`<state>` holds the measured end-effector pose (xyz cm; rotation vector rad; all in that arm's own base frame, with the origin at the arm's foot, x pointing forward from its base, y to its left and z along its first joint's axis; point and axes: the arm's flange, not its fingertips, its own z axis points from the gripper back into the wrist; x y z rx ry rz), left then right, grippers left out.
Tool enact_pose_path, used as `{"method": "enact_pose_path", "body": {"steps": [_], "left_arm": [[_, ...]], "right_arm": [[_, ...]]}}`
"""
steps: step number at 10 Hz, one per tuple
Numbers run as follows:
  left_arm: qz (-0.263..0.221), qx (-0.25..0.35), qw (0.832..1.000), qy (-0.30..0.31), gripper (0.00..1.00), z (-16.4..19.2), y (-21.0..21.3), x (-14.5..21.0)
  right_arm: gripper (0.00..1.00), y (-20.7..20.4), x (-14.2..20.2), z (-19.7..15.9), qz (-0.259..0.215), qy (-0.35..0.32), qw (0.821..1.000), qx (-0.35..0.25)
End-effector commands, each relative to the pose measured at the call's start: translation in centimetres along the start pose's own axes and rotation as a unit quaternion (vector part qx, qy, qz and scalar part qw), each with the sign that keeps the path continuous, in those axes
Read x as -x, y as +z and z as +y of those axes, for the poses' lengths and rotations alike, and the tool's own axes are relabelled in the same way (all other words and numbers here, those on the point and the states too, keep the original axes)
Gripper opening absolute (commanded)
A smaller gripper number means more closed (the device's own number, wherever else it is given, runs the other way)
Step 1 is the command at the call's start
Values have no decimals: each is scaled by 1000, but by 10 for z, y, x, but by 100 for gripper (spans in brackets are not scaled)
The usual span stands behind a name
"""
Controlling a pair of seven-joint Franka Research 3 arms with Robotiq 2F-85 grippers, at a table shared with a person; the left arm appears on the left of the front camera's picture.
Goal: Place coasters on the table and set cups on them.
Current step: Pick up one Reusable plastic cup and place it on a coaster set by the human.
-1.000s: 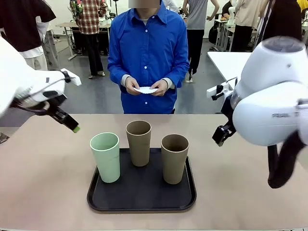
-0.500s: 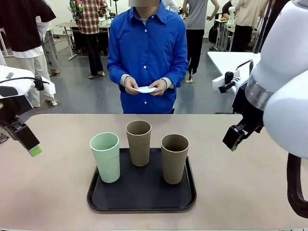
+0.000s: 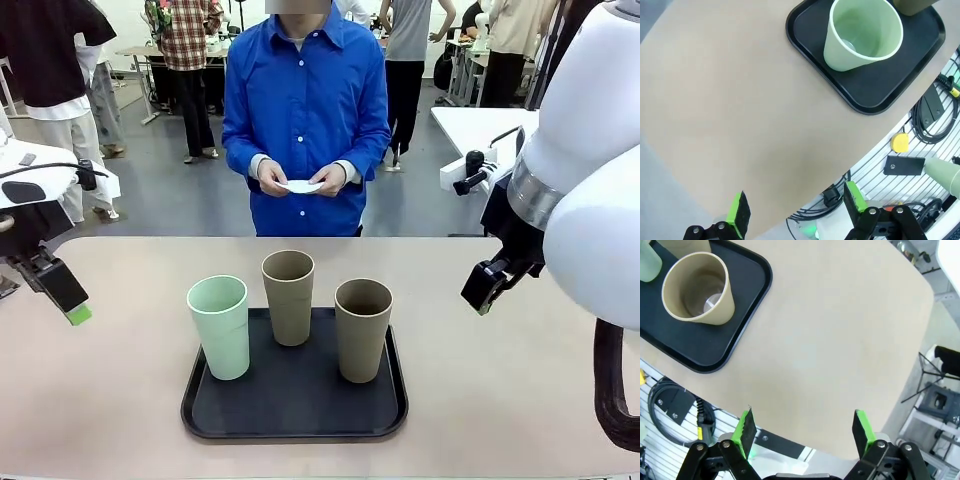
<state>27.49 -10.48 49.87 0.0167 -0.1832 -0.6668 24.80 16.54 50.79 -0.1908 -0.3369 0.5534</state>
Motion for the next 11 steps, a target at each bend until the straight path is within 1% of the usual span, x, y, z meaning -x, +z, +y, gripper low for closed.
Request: {"method": "enact_pose_path", "body": {"steps": [1,2,3,4,5,6,7,8,9,10,11], "left_arm": [[-19,41,998,39,100,11,-5,4],[-45,101,991,78,100,27,-4,5],[-76,178,974,115,100,51,-3,4],[-91,245,955,141,100,71,-7,11],[-111,319,929,154,100,91,-12,22],[-137,377,901,166,100,113,-14,34],[-154,417,877,181,100,133,-16,48],[-161,442,856,212,100,157,-24,66],[-176,450,842,237,100,176,-26,86],[-190,459,831,251,100,192,-28,101],[-191,465,824,262,100,202,-30,113]], "right_arm": [[100,-13,11,-28,6,-87,988,-128],[100,-28,22,-57,4,-155,965,-210],[100,-48,37,-88,0,-243,925,-293],[100,-64,54,-110,0,-299,887,-352],[100,-74,71,-127,-5,-332,854,-400],[100,-81,85,-141,-10,-356,832,-426],[100,-85,98,-152,-20,-374,812,-448],[100,-87,112,-163,-33,-389,798,-459],[100,-88,127,-173,-46,-403,787,-465],[100,-90,142,-185,-66,-420,772,-473],[100,-92,157,-194,-78,-435,760,-477]]}}
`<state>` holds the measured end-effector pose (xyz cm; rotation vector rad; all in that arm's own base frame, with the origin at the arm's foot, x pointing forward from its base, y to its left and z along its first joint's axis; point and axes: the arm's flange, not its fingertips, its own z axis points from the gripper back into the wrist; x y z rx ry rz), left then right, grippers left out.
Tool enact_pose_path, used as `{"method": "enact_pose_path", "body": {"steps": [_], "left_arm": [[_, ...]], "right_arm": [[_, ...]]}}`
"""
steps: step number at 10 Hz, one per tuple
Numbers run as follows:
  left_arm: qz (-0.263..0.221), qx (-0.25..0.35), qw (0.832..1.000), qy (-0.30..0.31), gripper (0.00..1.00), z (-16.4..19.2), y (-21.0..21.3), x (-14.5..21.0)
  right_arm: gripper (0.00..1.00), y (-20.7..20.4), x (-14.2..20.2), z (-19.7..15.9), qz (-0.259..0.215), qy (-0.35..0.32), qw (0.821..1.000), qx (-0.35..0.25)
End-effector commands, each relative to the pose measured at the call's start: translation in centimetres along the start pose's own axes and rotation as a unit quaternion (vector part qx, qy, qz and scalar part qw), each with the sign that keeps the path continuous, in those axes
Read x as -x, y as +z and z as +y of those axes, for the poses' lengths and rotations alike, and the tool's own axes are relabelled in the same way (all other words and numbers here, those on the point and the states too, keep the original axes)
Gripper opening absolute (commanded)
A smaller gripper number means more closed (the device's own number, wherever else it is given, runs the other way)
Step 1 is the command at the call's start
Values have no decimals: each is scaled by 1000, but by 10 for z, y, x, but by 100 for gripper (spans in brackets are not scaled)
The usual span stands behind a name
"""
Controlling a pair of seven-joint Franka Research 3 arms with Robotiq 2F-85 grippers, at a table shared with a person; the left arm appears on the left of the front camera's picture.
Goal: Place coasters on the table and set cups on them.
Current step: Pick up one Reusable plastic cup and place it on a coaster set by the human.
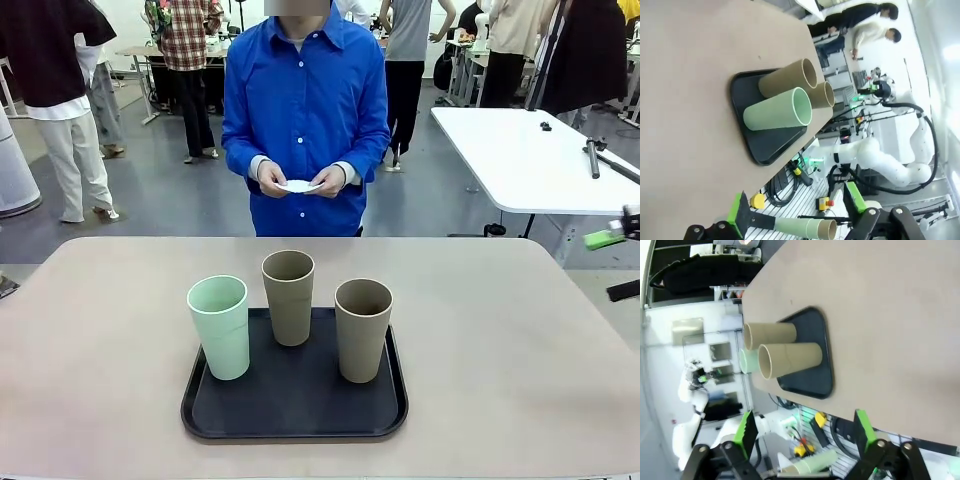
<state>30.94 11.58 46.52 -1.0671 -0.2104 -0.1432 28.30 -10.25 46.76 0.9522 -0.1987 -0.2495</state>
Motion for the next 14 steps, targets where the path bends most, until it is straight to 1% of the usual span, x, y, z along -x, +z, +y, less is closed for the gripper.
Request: {"method": "enact_pose_path", "body": {"steps": [1,3,5,7,8,9,14], "left_arm": [[-15,15,1000,6,100,9,9,-2],[-37,26,999,22,100,14,15,4],[-51,27,998,32,100,10,8,6],[-47,12,998,33,100,2,6,5],[-44,-3,999,28,100,-4,4,7],[-38,18,999,32,100,9,10,3],[-38,18,999,32,100,9,10,3]], "right_arm": [[100,-10,40,-33,-15,1,999,-29],[100,14,45,-54,-33,4,998,-54],[100,27,51,-63,-43,6,997,-65],[100,29,54,-66,-32,8,997,-66],[100,27,53,-65,-24,18,996,-80],[100,57,31,-59,-39,-1,997,-61],[100,57,31,-59,-39,-1,997,-61]]}}
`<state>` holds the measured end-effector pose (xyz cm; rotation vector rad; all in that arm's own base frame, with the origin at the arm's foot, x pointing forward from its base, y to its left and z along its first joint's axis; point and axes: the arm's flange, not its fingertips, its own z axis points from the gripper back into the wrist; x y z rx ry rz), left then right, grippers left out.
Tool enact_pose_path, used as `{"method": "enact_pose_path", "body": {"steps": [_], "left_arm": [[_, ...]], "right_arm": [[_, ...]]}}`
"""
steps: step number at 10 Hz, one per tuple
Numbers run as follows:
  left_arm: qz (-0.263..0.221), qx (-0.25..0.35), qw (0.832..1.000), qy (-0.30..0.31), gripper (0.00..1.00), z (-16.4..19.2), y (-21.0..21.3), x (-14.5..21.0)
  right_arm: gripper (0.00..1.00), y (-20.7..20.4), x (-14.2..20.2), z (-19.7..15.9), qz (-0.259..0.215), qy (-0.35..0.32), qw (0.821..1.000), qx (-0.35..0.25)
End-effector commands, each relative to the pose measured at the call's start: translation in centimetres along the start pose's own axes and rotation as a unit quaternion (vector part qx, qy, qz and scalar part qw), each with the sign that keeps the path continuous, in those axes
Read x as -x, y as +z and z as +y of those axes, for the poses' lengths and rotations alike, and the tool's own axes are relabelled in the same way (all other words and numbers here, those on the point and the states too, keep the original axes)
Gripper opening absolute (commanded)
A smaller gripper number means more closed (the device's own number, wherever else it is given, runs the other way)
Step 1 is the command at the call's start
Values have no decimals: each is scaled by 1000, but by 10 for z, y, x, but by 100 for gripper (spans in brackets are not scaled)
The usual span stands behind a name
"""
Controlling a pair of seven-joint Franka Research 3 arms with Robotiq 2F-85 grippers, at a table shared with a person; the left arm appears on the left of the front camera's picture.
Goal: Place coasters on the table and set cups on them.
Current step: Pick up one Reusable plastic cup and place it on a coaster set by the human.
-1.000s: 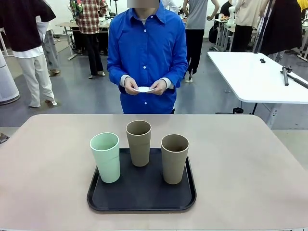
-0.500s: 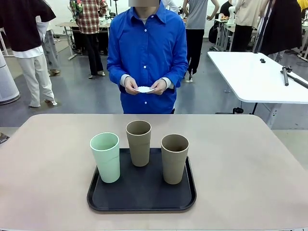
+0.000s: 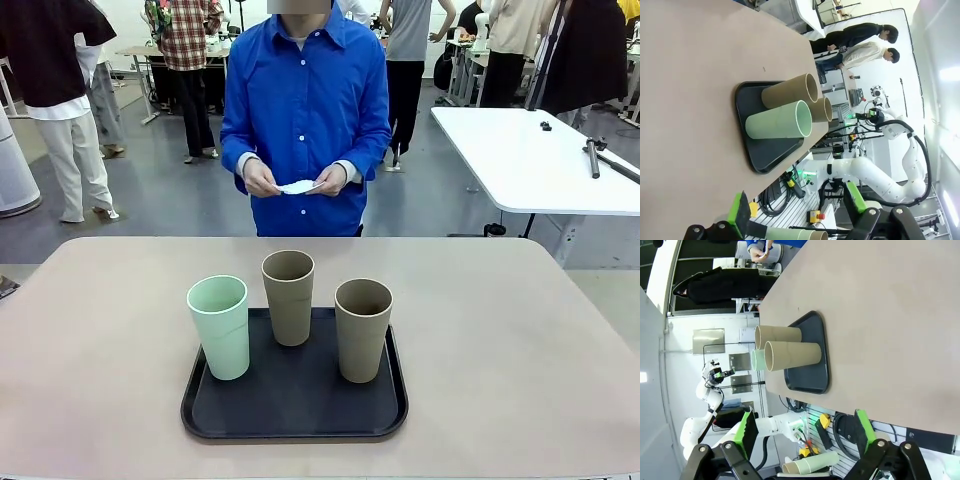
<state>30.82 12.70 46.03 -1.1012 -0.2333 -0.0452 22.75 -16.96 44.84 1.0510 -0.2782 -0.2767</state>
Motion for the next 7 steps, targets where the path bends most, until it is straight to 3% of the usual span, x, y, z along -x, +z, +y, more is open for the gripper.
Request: {"method": "enact_pose_path", "body": {"steps": [1,7], "left_arm": [[-3,7,1000,-3,100,0,2,0],[-3,7,1000,-3,100,0,2,0]], "right_arm": [[100,0,-3,1,-4,0,1000,-7],[100,0,-3,1,-4,0,1000,-7]]}}
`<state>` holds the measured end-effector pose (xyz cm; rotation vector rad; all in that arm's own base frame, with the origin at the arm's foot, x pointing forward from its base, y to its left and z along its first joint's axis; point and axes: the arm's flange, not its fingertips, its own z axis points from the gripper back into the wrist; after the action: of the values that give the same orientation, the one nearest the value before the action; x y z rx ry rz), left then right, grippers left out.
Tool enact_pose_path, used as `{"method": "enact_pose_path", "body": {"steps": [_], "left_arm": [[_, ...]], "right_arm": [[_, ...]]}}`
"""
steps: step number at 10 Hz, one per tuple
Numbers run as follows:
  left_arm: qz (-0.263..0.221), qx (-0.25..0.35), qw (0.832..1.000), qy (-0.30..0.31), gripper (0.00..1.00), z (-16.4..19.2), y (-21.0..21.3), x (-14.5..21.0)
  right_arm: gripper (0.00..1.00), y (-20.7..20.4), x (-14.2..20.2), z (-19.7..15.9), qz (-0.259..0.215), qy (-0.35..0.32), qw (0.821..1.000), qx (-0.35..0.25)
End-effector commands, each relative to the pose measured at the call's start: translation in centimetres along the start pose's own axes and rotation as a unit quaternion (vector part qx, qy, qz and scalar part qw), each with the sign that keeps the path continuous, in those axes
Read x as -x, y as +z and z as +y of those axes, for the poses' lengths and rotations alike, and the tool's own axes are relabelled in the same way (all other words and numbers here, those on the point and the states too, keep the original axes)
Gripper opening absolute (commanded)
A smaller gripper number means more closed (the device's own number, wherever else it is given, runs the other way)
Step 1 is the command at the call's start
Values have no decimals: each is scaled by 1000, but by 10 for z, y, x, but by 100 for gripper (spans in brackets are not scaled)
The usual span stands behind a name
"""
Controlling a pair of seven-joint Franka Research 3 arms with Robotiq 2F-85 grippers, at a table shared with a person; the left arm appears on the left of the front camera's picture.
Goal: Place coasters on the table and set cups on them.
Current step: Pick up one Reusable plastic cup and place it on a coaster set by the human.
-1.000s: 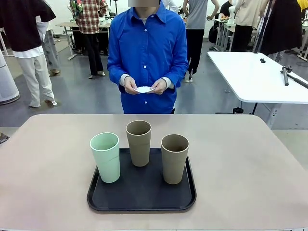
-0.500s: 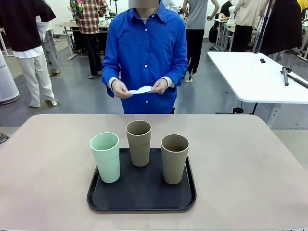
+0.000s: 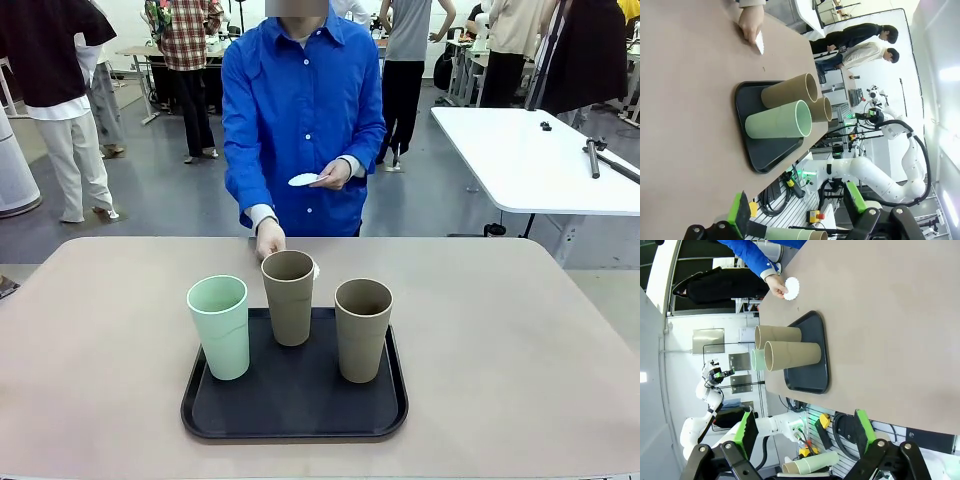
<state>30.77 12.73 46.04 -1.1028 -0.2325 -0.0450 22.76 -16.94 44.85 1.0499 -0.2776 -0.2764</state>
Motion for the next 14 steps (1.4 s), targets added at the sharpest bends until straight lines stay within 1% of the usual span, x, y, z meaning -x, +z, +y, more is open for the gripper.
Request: {"method": "enact_pose_path", "body": {"steps": [1,14], "left_arm": [[-3,7,1000,-4,100,0,2,0],[-3,7,1000,-4,100,0,2,0]], "right_arm": [[100,0,-3,1,-4,0,1000,-7],[100,0,-3,1,-4,0,1000,-7]]}}
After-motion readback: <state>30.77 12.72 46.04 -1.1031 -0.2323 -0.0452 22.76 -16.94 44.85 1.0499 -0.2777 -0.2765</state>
